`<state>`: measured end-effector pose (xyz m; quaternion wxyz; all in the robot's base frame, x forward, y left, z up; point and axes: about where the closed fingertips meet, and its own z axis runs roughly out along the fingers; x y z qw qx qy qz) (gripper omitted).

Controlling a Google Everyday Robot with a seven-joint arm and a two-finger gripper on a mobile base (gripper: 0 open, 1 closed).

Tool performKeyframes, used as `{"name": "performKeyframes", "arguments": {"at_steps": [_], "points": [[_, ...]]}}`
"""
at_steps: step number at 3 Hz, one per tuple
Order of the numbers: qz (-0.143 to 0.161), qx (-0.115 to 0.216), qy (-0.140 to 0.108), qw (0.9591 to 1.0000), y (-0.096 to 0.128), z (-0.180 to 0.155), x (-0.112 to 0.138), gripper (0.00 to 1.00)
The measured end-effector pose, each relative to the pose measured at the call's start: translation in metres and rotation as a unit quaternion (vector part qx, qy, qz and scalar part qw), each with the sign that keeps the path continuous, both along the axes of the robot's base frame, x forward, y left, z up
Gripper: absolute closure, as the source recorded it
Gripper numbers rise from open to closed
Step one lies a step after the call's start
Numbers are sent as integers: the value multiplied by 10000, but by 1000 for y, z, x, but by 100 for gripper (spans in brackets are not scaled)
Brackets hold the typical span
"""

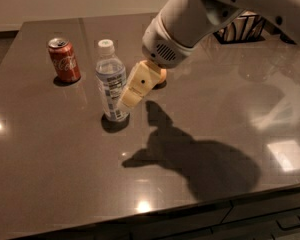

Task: Knock blue plastic bottle over

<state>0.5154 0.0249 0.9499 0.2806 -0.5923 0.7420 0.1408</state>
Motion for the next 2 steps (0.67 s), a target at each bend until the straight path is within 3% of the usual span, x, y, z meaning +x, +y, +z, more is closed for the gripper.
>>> {"name": "performKeyframes", "arguments": {"at_steps": [2], "points": [[-111, 508, -3, 9986, 42, -10, 10, 0]]}}
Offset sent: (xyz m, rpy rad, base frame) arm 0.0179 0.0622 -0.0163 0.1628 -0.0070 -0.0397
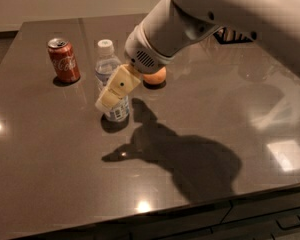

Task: Knock blue plastic bottle over

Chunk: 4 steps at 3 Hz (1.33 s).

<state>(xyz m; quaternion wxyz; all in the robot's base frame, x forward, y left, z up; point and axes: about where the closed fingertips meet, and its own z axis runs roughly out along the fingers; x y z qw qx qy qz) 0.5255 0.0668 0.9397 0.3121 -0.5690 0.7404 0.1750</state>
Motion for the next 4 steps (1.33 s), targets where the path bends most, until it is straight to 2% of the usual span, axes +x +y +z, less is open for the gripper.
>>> {"name": "performKeyframes", "arguments": {"at_steps": [1, 3, 4], "points": [[-82, 172, -46, 9998, 10, -1, 4, 18], [-142, 447, -84, 9989, 20, 7, 6, 64], [-94, 234, -53, 9997, 13, 19, 5, 87]]}}
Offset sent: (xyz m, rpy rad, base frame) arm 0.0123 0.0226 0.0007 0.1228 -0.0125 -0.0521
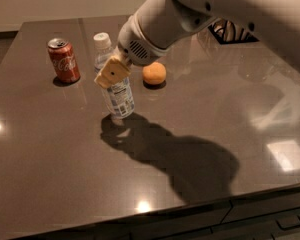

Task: Knock blue plastic bottle over

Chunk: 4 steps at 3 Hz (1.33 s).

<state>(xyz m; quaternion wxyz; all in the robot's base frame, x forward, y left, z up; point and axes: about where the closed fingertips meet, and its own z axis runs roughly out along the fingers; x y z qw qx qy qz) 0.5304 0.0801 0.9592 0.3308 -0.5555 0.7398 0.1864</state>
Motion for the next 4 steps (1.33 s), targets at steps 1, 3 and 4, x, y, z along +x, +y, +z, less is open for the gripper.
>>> {"name": "performKeyframes", "arguments": {"at_steps": [1, 3, 4], "points": [[134, -646, 92, 9978, -17, 10, -5, 100], [974, -2417, 483, 9642, -48, -17, -40, 100], [1412, -2901, 621, 9445, -49, -32, -53, 100]]}}
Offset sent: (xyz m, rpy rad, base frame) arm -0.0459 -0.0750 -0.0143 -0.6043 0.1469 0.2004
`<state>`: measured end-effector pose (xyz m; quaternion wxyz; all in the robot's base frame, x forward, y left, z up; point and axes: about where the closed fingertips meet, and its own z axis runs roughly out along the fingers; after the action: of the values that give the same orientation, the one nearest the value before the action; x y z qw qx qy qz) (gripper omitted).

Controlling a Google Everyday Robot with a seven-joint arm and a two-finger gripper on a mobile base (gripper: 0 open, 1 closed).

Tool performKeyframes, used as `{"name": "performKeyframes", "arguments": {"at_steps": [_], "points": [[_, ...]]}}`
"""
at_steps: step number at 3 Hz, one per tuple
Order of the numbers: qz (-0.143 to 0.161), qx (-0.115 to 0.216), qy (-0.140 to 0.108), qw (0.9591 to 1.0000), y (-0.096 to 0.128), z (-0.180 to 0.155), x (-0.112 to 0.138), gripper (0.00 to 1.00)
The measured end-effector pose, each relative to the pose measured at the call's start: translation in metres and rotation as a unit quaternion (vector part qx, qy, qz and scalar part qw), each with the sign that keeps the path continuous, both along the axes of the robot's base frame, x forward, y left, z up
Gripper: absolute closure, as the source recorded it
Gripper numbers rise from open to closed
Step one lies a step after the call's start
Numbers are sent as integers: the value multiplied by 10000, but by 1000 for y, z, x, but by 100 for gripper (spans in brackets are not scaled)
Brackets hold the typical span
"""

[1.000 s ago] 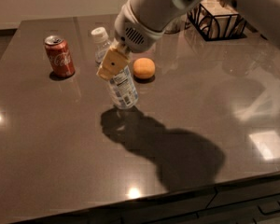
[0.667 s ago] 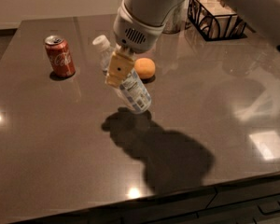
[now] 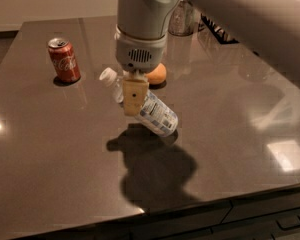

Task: Knock blue plastic bottle over

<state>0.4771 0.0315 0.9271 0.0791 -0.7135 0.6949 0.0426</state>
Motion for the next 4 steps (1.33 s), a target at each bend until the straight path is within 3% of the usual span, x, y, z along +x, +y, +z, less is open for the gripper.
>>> {"name": "performKeyframes", "arguments": {"at_steps": [1, 2, 4], "points": [[471, -364, 153, 9981, 12, -17, -10, 77], [702, -455, 174, 9963, 25, -24, -13, 54], [823, -248, 111, 9962, 38, -35, -18, 8]]}}
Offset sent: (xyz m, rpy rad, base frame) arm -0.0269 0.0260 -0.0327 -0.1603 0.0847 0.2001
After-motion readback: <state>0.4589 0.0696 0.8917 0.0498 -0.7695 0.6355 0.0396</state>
